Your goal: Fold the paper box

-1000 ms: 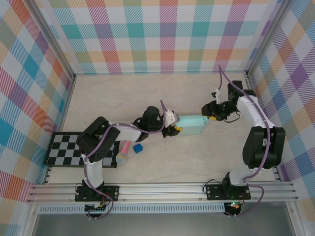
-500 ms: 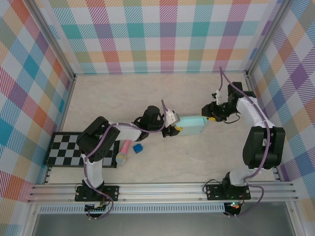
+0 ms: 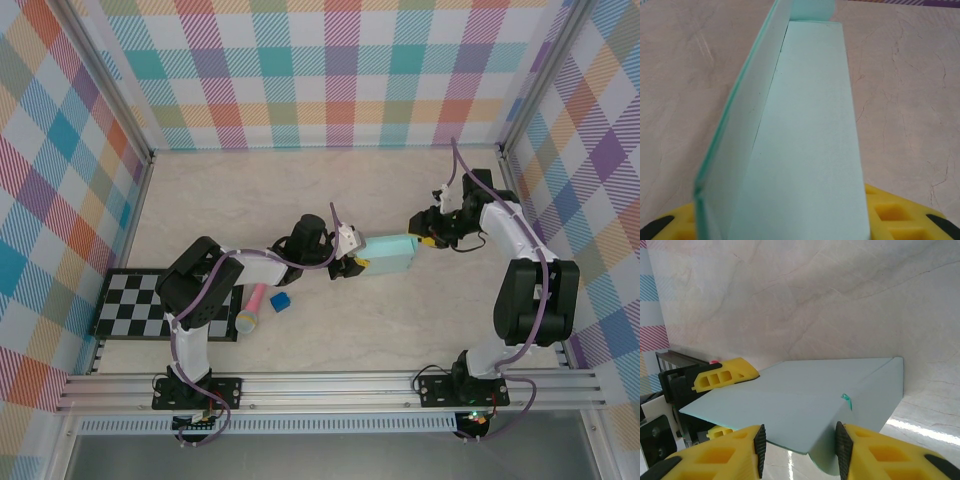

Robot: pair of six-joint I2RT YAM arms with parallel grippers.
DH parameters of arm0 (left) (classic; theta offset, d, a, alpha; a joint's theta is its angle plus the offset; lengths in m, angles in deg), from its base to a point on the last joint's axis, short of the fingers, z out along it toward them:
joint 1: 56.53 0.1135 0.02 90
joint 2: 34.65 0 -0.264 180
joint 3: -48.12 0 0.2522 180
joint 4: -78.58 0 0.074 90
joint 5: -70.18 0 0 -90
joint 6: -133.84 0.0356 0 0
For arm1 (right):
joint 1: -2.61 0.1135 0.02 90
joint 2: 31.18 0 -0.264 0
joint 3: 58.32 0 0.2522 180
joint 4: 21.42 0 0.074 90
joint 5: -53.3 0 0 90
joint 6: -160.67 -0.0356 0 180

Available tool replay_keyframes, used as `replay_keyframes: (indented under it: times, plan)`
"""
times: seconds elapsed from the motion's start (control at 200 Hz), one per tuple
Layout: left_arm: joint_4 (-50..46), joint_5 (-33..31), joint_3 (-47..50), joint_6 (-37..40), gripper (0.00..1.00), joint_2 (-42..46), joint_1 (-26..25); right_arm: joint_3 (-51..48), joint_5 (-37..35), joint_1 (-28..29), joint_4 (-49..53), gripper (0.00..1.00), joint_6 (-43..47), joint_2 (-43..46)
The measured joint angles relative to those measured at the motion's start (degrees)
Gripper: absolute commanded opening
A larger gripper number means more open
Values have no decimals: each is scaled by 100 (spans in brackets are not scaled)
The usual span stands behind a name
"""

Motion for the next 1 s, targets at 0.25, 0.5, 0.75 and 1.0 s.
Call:
replay_keyframes:
  times: [0.25, 0.5, 0.75, 1.0]
  plan:
    - [-90, -44, -26, 26, 26, -2, 0, -7, 28, 2, -125, 37, -337, 0]
    - [-153, -103, -42, 37, 26, -28, 0, -304, 136, 33, -566, 38, -667, 120]
    - [-186, -107, -42, 79, 26, -33, 0, -455, 42, 59, -728, 38, -516, 262]
    - [-282, -118, -85, 122, 30, -33, 0, -960, -15, 81, -1207, 35, -293, 616]
